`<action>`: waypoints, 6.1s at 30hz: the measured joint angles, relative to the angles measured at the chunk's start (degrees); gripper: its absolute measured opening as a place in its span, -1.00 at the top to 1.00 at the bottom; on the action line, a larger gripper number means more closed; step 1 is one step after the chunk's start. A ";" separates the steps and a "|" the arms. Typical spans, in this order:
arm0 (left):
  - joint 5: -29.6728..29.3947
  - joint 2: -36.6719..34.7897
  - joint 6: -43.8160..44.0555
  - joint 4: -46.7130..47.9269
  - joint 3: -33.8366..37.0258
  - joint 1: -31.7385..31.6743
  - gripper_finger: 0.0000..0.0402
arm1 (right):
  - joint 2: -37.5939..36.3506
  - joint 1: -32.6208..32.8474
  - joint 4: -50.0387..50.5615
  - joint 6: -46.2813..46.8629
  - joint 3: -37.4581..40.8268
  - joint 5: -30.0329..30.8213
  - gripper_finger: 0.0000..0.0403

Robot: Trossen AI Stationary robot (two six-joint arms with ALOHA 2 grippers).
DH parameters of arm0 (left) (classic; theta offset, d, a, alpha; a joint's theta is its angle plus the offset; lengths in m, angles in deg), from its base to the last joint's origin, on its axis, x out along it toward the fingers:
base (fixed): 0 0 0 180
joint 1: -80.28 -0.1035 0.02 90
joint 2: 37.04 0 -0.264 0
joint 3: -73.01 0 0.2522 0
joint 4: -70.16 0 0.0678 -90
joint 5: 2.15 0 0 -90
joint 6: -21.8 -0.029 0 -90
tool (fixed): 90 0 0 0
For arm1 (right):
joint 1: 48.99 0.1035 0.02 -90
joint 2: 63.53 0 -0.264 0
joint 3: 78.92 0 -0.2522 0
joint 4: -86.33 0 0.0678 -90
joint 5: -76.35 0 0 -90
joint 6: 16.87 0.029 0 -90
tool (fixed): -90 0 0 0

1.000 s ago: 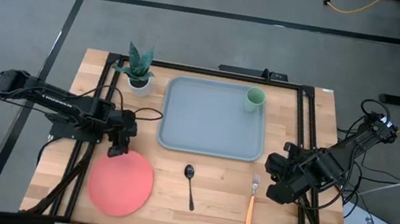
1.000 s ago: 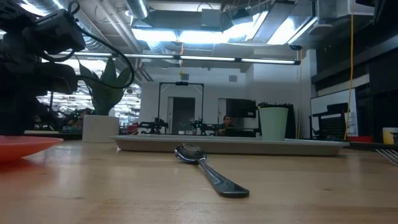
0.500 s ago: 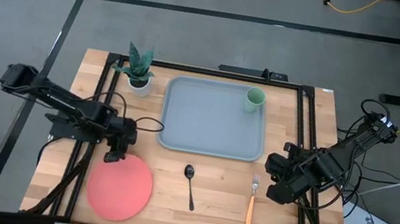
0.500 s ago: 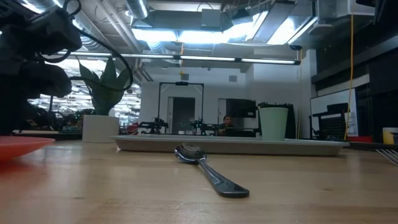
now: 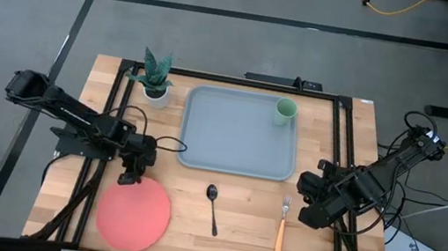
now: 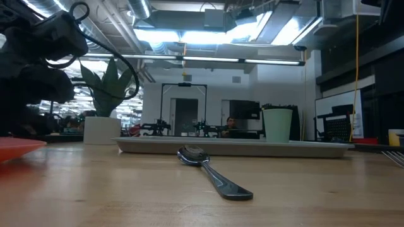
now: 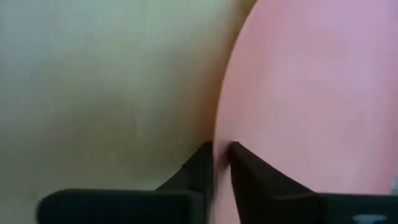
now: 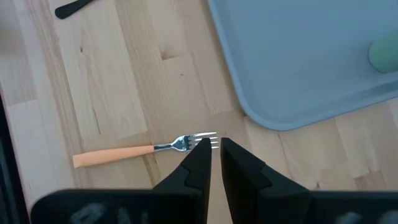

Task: Pick and place plate/cup/fork/spoon on tray
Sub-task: Put the pink plate to the center of the blue tray, then put the black spoon on the blue tray to the right of the pink plate

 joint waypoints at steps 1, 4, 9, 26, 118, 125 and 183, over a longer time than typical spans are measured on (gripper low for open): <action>0.25 -0.05 0.16 -0.40 0.02 -0.21 0.91 | 0.00 0.00 0.00 0.00 0.00 0.00 0.79; 0.31 -0.05 1.32 -3.10 0.02 -1.44 0.96 | 0.00 0.01 0.00 0.00 0.00 0.00 0.79; -0.68 -1.93 1.32 -8.69 -0.63 -4.77 0.99 | 0.00 0.01 0.00 -0.02 -0.02 0.00 0.79; -17.98 -7.29 3.41 -7.19 -22.39 -17.01 1.00 | 0.00 0.01 -0.02 -0.02 -0.02 0.02 0.79; -24.10 52.78 -20.12 -19.22 -48.55 -20.84 0.74 | 12.35 6.27 -3.30 6.23 -0.02 -1.53 0.79; -28.84 52.78 -21.76 -19.22 -48.53 -22.32 0.74 | 12.35 6.27 -3.31 6.35 -0.02 -1.57 0.79; -20.17 -9.47 -3.56 -14.48 -8.59 2.63 0.74 | 13.20 6.23 -5.73 13.44 0.02 6.64 0.79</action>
